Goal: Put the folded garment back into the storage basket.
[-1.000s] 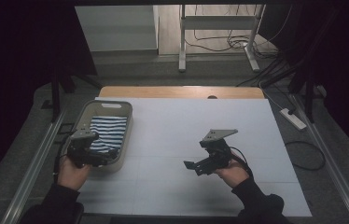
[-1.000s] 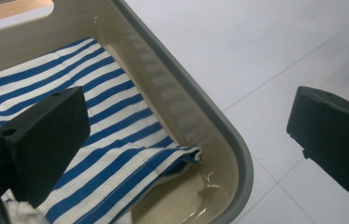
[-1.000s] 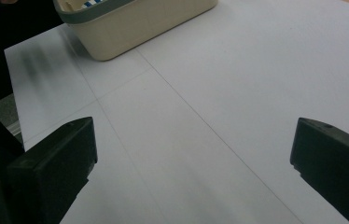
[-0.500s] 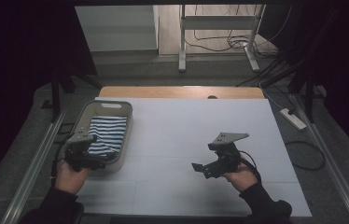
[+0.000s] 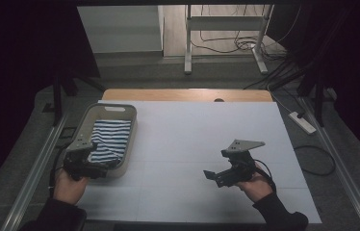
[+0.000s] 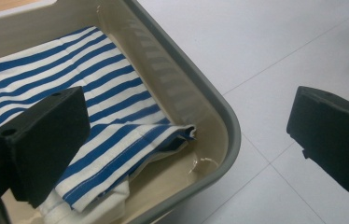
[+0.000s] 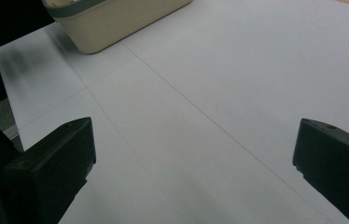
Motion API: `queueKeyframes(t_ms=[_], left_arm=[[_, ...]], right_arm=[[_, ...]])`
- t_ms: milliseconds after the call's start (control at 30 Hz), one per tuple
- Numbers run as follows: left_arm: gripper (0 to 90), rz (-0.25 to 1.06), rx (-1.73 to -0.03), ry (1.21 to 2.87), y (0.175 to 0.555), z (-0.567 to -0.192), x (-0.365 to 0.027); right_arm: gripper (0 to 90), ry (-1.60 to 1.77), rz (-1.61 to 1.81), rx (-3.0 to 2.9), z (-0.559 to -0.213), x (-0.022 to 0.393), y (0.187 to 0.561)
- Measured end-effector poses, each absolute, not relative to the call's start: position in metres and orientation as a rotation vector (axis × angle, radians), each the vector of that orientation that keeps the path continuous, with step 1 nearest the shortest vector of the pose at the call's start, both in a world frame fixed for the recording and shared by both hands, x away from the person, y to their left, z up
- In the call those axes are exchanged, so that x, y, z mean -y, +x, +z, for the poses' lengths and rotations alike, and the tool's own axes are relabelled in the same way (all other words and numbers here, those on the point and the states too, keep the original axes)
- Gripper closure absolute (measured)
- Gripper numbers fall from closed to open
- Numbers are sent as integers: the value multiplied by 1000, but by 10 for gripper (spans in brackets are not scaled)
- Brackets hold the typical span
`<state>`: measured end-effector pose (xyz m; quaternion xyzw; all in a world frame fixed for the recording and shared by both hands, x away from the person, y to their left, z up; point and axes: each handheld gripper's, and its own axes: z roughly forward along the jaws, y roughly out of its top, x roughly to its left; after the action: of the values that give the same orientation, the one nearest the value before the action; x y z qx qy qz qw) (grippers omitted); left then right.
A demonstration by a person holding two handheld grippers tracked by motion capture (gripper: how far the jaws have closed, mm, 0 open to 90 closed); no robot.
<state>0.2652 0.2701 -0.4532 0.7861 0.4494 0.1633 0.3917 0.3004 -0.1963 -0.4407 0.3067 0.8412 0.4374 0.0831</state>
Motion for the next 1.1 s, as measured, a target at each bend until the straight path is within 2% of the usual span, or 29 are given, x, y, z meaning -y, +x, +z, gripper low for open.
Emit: queueKeyframes(t_ms=[1100], left_arm=[[0,434,-1195,1976,243,-457,-287]], right_arm=[[0,1018,1263,-2444,-441,241,279]])
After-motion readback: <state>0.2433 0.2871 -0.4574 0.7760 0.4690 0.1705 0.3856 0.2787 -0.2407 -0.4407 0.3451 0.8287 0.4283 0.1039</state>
